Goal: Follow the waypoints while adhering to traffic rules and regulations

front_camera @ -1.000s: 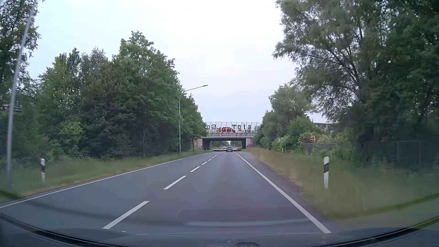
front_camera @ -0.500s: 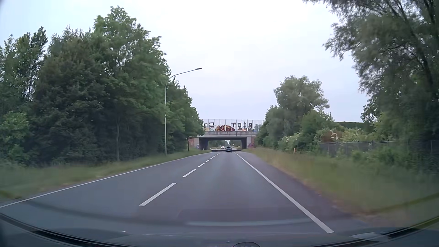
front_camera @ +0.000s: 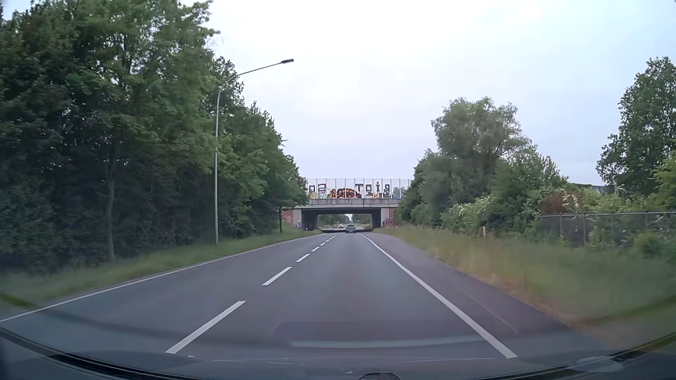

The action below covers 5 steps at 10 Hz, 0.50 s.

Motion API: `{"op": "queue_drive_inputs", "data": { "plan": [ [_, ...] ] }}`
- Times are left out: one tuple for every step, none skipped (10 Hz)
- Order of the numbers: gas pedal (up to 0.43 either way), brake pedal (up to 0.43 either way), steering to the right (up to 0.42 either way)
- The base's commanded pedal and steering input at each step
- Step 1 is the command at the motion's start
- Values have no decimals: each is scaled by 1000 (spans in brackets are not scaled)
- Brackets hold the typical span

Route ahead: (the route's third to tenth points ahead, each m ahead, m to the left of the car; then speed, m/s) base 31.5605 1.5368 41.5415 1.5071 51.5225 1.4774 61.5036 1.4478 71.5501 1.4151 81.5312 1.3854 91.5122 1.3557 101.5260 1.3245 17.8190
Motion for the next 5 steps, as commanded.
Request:
{"op": "queue_drive_inputs", "data": {
  "plan": [
    [228,0,-3],
    [228,0,-3],
    [228,0,-1],
    [228,0,0],
    [228,0,0]
  ]
}}
